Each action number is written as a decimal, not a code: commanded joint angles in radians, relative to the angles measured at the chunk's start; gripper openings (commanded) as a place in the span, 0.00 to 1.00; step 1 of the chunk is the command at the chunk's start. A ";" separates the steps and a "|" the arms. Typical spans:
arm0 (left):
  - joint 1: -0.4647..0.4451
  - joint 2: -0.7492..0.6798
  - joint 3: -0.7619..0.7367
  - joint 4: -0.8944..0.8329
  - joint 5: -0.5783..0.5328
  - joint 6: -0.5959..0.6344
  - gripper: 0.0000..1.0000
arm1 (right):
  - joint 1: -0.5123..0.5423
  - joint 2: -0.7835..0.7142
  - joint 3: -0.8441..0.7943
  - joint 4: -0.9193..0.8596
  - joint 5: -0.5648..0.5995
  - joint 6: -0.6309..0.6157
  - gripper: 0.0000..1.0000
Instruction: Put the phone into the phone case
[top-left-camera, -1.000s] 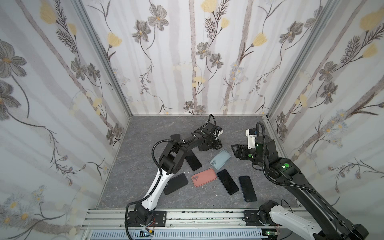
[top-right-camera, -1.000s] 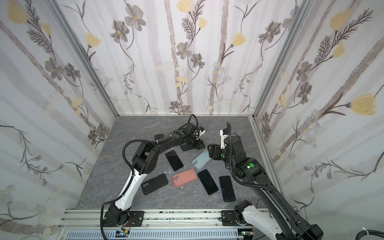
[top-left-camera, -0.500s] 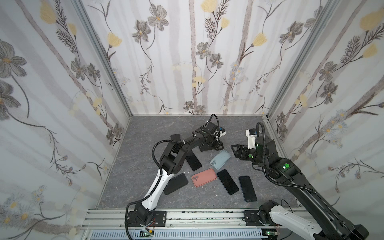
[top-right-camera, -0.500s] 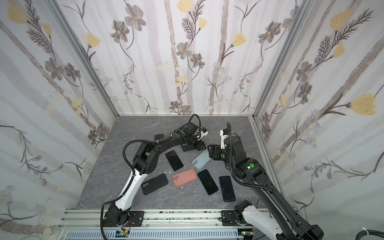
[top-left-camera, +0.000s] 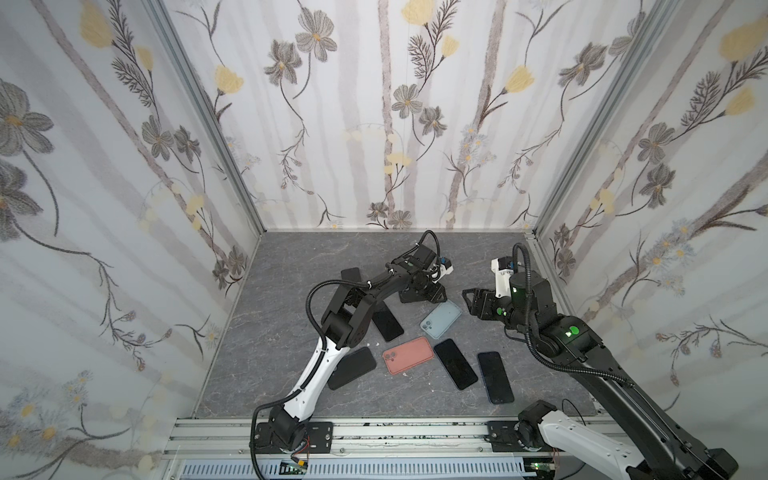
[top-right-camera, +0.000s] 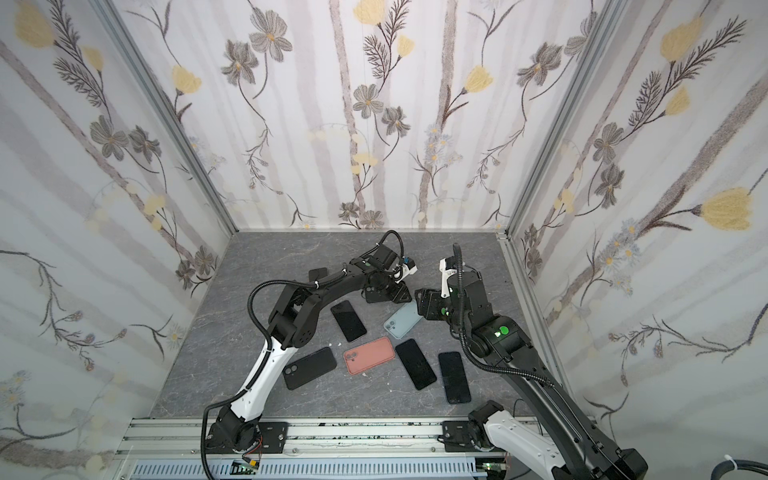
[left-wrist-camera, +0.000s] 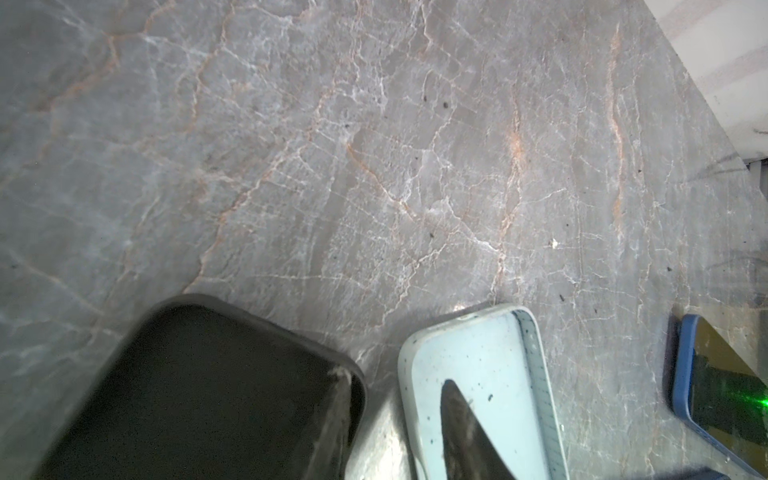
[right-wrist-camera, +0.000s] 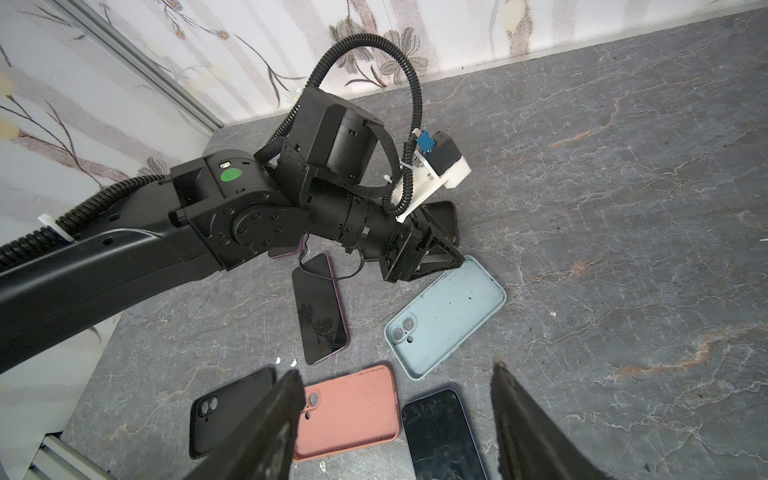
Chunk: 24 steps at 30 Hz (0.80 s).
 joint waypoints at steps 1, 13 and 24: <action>-0.001 -0.007 0.000 -0.034 0.011 0.006 0.38 | 0.002 0.001 0.011 -0.007 0.014 0.008 0.70; -0.001 -0.062 -0.055 -0.013 -0.010 -0.042 0.39 | 0.014 0.009 0.015 -0.008 0.008 0.015 0.69; 0.038 -0.116 -0.133 0.033 -0.054 -0.026 0.40 | 0.027 0.010 0.012 -0.003 0.008 0.021 0.68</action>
